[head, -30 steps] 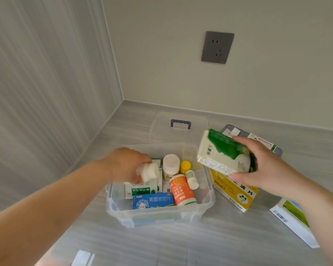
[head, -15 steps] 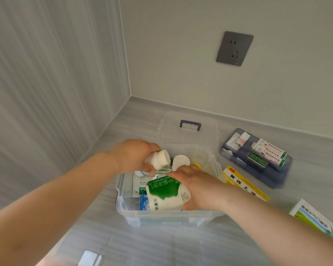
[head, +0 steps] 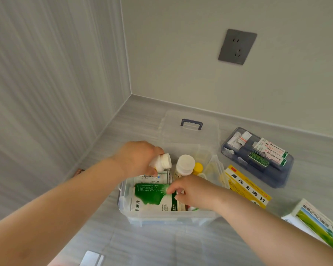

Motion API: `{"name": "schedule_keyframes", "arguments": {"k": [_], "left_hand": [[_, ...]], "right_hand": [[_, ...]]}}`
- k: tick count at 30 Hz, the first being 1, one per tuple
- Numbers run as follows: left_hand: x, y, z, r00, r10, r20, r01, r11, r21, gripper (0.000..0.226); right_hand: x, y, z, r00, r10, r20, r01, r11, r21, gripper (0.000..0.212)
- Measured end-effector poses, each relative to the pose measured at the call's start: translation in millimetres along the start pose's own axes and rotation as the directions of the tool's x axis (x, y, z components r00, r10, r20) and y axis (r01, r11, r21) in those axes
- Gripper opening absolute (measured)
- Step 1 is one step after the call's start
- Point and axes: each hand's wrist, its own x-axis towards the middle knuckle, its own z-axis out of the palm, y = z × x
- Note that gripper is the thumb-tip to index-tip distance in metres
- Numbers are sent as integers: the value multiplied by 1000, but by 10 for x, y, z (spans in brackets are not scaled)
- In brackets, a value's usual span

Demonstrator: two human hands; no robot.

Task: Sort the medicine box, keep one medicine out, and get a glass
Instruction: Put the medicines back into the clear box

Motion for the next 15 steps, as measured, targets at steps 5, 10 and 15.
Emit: {"name": "schedule_keyframes", "arguments": {"k": [5,10,15], "left_hand": [[-39,19,91,999,27,-29,-26,999,42,49],[-10,117,193,999,33,27,-34,999,36,46],[6,216,250,999,33,38,-34,999,36,50]], "right_hand": [[-231,46,-124,958,-33,-285,77,986,147,26],[-675,508,-241,563,207,-800,51,957,284,19],[-879,1167,-8,726,454,-517,-415,888,197,66]]}}
